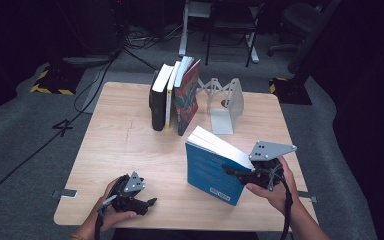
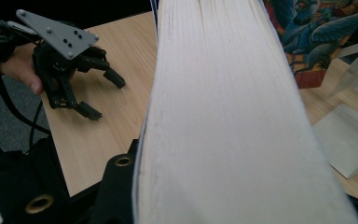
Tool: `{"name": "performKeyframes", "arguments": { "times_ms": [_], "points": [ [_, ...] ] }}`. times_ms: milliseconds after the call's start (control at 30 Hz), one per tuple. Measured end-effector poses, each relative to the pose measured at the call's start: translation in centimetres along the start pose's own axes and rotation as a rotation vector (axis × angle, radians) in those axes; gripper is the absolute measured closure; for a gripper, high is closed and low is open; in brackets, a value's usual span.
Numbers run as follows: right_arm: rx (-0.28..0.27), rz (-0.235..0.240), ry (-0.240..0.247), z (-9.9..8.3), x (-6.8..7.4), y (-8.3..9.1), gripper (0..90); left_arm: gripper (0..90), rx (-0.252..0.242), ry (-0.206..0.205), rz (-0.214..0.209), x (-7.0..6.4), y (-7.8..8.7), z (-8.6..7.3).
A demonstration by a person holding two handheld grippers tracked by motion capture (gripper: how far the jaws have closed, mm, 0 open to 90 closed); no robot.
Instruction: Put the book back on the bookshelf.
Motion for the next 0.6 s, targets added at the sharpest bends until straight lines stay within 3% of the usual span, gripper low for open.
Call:
{"name": "performKeyframes", "arguments": {
  "times_ms": [600],
  "points": [
    [0.031,-0.092,-0.028,-0.4,-2.0,3.1,60.8,15.9,0.002,-0.002,-0.005,0.0,0.0,0.0]
  ]
}}
Point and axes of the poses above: each handheld gripper's, and its own axes: y roughly backward along the jaws, z roughly out of its top, x roughly to its left, the point moved 2 cm from there along -y, roughly forward along the jaws, and after that the axes turned 3 degrees about -y, right-handed, at the moved point
